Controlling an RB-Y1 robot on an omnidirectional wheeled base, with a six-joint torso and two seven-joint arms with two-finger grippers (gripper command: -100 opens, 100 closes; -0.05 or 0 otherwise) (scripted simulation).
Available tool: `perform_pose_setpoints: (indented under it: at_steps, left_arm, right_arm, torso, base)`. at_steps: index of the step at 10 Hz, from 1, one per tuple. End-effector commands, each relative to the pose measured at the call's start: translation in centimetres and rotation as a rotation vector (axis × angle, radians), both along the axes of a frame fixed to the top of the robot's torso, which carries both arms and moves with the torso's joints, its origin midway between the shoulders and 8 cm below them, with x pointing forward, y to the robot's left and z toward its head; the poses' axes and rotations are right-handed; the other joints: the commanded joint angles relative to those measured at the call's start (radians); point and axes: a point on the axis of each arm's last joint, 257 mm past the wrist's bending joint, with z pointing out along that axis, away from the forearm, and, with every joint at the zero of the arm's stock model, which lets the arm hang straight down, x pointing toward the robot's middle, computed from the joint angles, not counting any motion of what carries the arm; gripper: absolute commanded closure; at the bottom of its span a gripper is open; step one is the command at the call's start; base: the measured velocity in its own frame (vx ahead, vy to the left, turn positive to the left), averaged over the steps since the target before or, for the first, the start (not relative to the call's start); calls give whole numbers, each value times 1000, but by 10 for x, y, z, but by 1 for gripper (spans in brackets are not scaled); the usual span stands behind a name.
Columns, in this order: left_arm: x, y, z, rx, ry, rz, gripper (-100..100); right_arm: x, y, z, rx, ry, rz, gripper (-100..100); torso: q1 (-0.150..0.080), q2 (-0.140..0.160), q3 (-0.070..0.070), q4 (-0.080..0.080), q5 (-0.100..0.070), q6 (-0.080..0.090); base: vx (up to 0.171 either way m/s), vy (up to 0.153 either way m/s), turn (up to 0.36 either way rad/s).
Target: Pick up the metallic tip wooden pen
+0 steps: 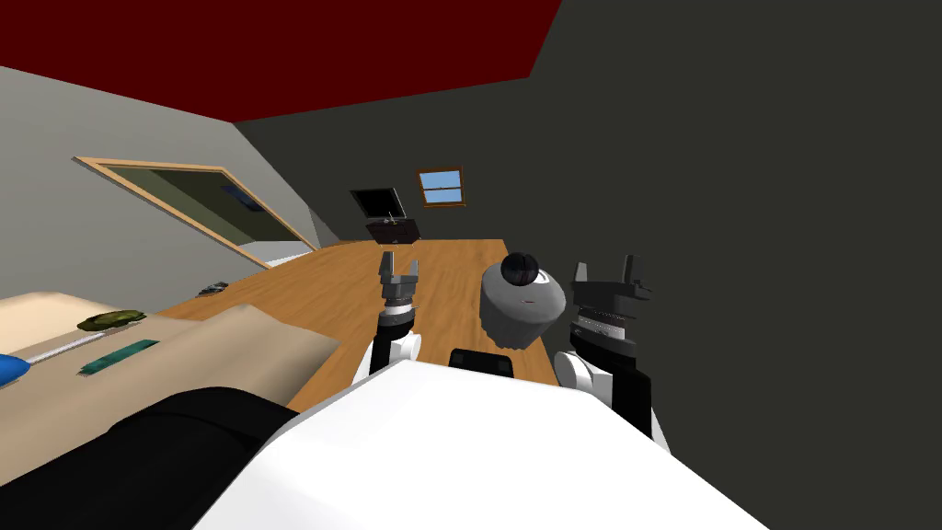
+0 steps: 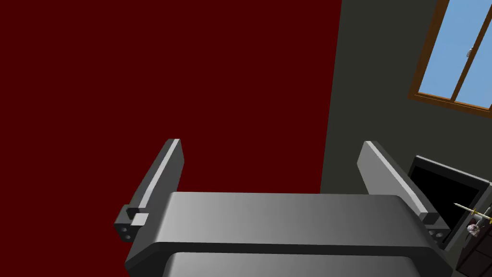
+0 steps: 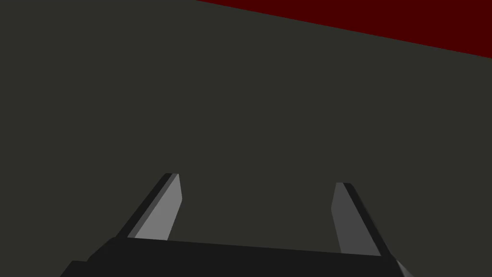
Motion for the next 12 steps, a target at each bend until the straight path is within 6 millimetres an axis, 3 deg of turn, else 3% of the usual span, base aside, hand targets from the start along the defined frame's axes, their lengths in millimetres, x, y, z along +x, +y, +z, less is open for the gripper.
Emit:
perform_pose_setpoints:
  at_steps: [1,4,6,7,10,11,12]
  left_arm:
    - [0,0,0,0,0,0,0]
    - [0,0,0,0,0,0,0]
    - [0,0,0,0,0,0,0]
    - [0,0,0,0,0,0,0]
    - [0,0,0,0,0,0,0]
    - [0,0,0,0,0,0,0]
    - [0,0,0,0,0,0,0]
  right_arm:
    - [2,3,-5,-21,19,15,-100]
    - [9,12,-29,-83,92,58,-100]
    - [14,16,-55,-130,167,87,-100]
    - [14,17,-55,-138,169,91,-100]
    - [17,22,-111,-222,317,133,-100]
    - [17,24,-112,-238,321,142,-100]
    - [15,24,-134,-270,378,155,-100]
  torso:
    - [0,0,0,0,0,0]
    - [-4,6,4,1,-1,0]
    - [-6,9,5,2,-1,0]
    - [-6,10,6,2,-1,0]
    - [-6,9,5,2,-1,0]
    - [-5,10,6,2,-1,0]
    - [-5,8,5,2,-1,1]
  base:
    - [-33,-17,112]
    - [-102,-53,181]
    - [-148,-78,259]
    - [-113,-58,85]
    - [-138,-58,327]
    - [-120,-44,87]
    - [-106,-39,234]
